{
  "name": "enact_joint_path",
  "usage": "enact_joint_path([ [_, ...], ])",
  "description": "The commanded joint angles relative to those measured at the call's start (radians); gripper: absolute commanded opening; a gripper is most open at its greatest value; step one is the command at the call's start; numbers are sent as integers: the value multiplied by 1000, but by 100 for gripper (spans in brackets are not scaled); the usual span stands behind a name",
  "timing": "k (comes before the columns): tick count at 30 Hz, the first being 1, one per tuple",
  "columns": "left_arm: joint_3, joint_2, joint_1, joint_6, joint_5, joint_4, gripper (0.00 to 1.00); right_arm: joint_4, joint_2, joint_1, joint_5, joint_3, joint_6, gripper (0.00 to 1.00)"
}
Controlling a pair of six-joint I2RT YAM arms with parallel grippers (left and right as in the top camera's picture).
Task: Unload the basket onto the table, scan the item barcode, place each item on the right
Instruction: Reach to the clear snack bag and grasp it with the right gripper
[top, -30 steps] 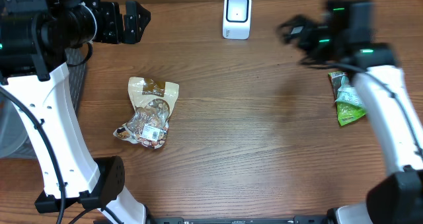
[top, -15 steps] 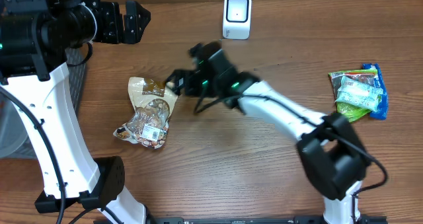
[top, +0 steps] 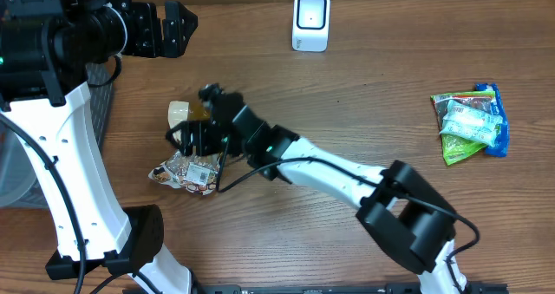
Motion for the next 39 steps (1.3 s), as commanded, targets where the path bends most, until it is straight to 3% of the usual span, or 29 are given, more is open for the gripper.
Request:
enact_joint_path([
  [1, 6, 6, -3, 19, 14, 1, 100, 5, 74, 32, 29, 13, 1, 82],
  [8, 6, 6, -3, 19, 14, 1, 100, -31, 129, -3, -28, 13, 37, 82],
  [15, 6, 6, -3, 19, 14, 1, 100, -268, 130, -71, 40, 13, 36, 82],
  [19, 6, 6, -3, 19, 14, 1, 100, -382, 129, -135, -25, 14, 35, 79],
  [23, 6, 6, -3, 19, 14, 1, 100, -350, 110, -192, -155, 16, -29, 77],
  [27, 6, 6, -3, 19, 14, 1, 100, -326, 111, -201, -151, 15, -35, 86],
  [31, 6, 6, -3, 19, 14, 1, 100, -279, 135, -166, -145, 15, -28, 88],
  [39, 6, 6, -3, 19, 14, 1, 100, -277, 197, -30, -88, 14, 36, 74],
])
